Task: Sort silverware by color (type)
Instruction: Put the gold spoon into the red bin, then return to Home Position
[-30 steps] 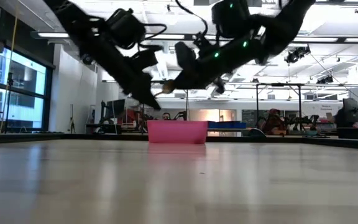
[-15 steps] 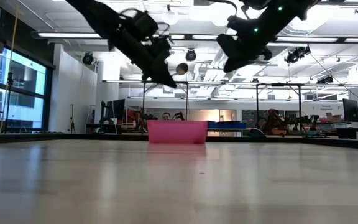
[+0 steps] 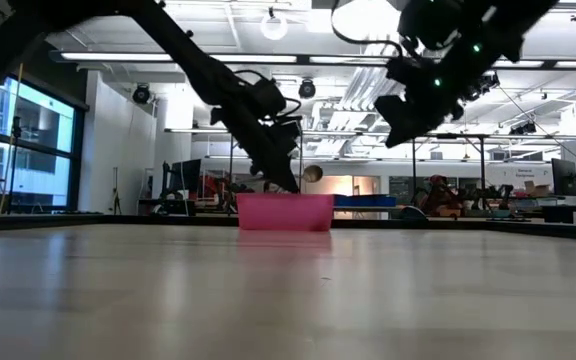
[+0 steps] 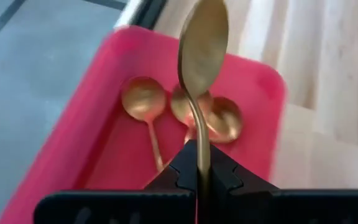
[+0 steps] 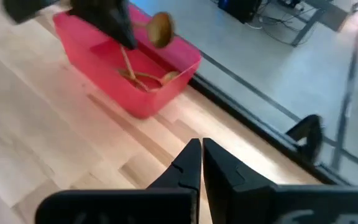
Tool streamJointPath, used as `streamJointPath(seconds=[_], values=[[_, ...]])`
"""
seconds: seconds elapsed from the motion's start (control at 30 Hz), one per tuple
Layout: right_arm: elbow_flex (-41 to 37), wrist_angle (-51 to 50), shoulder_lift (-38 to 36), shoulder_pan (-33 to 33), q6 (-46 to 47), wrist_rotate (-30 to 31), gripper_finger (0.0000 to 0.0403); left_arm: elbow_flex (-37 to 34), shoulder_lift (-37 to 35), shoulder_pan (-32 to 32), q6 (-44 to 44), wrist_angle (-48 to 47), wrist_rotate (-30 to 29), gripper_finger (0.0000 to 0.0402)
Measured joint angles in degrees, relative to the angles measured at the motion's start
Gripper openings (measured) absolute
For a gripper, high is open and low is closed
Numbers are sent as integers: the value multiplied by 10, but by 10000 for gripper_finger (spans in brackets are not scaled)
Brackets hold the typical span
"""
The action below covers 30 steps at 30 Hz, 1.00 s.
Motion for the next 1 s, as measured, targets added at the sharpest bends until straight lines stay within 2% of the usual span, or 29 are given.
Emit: streamJointPath(seconds=[0.2,0.37,0.5,0.63,0.83,1.0], values=[[-57,84,-7,-24,-20,-46,0,18,23,11,2,-1,0,0],[-68,121,-7,-45,-41,-83,0,19,24,18,5,-2,-3,1],[-68,144,-7,-65,-75,-165,0,19,24,22,5,-4,-2,10],[-68,173,-7,-83,-110,-258,0,19,24,22,5,-8,-1,37],[-68,225,-6,-95,-169,-311,0,19,2,22,21,-20,-3,79],[-68,256,-6,-101,-198,-360,0,6,-33,14,20,-13,-16,76]])
